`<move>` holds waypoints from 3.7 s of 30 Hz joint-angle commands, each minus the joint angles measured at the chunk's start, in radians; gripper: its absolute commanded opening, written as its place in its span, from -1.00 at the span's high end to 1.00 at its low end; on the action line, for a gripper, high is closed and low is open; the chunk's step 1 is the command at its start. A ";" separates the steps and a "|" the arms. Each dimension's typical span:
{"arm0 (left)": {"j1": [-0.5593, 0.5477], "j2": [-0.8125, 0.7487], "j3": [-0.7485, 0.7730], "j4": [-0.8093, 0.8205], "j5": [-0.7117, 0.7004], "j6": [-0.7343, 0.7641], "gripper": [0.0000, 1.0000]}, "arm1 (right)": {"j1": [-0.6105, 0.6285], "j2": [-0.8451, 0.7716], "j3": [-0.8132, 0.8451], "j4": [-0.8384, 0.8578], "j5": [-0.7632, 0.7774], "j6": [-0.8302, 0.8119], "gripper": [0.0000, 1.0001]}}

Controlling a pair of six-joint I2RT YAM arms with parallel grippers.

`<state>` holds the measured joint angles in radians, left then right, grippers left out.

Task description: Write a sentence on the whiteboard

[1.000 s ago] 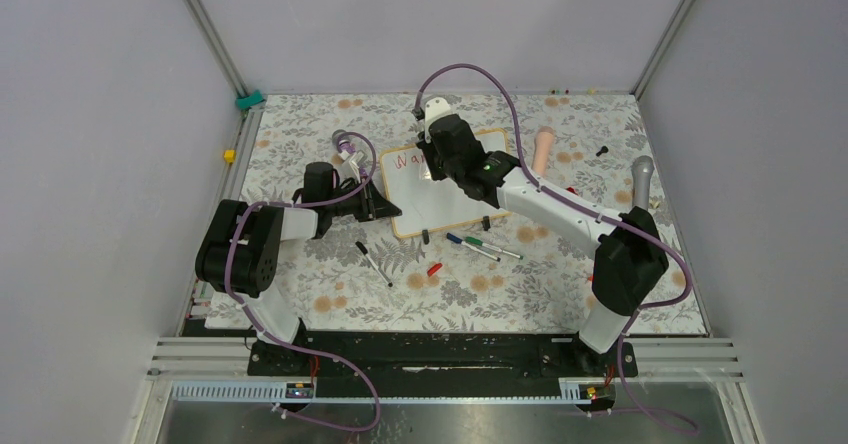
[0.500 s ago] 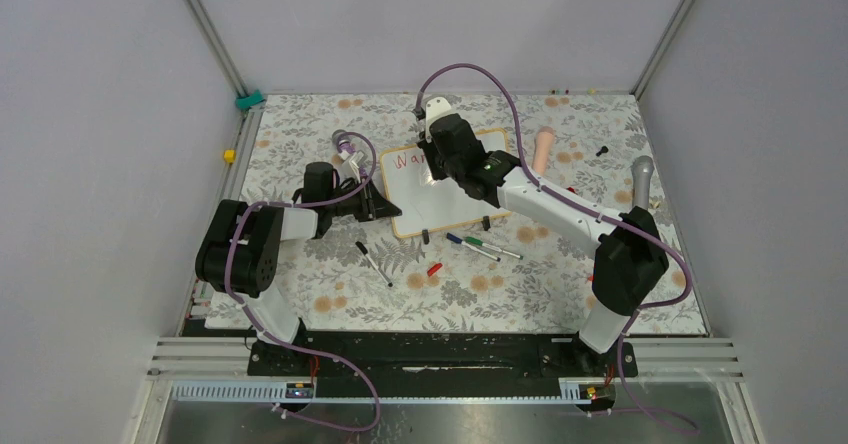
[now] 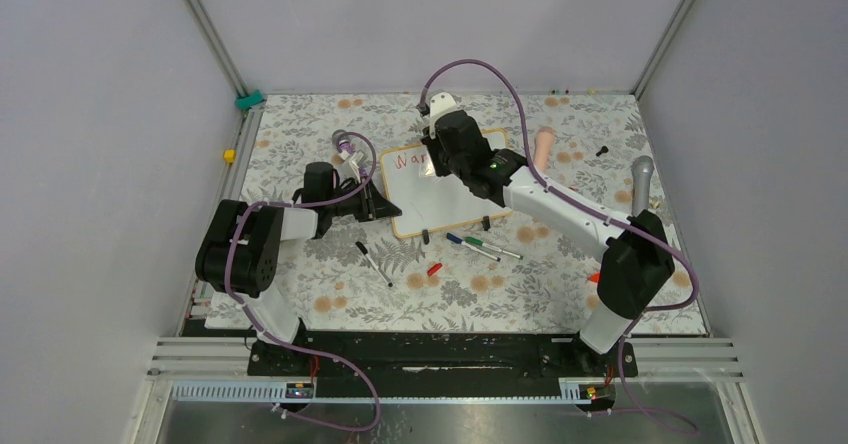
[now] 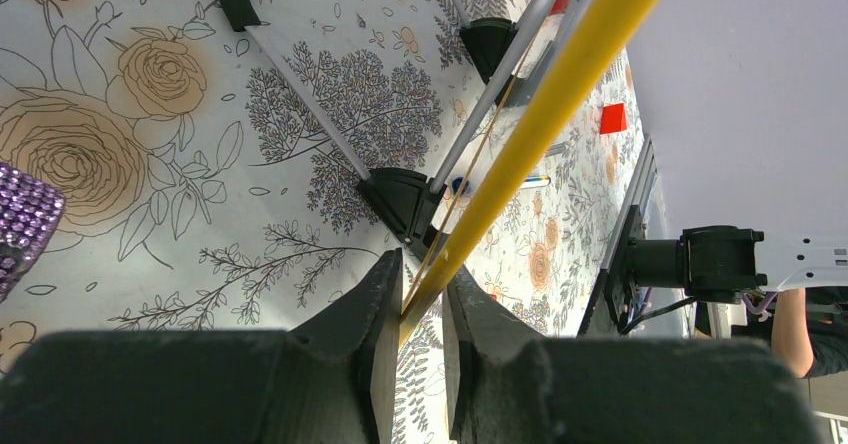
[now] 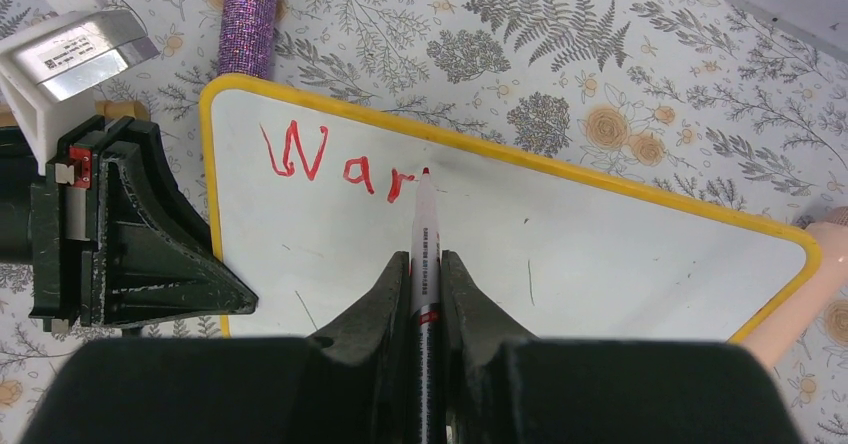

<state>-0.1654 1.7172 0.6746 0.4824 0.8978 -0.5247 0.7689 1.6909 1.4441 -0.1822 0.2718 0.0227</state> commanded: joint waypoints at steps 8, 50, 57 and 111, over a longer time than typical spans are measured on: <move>0.006 -0.001 0.004 0.021 -0.046 -0.005 0.99 | -0.017 -0.024 0.011 0.012 0.021 -0.013 1.00; 0.005 -0.002 0.003 0.018 -0.048 -0.004 0.99 | -0.025 0.000 -0.029 -0.001 -0.011 0.015 1.00; 0.004 -0.002 0.003 0.018 -0.049 -0.004 0.99 | -0.025 -0.014 -0.058 0.000 -0.020 0.026 1.00; 0.005 -0.005 0.002 0.013 -0.052 -0.001 0.99 | -0.053 0.009 0.025 -0.023 0.010 -0.013 1.00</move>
<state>-0.1654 1.7172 0.6743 0.4873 0.8974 -0.5255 0.7410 1.7195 1.4536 -0.2031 0.2596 0.0261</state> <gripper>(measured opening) 0.184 0.160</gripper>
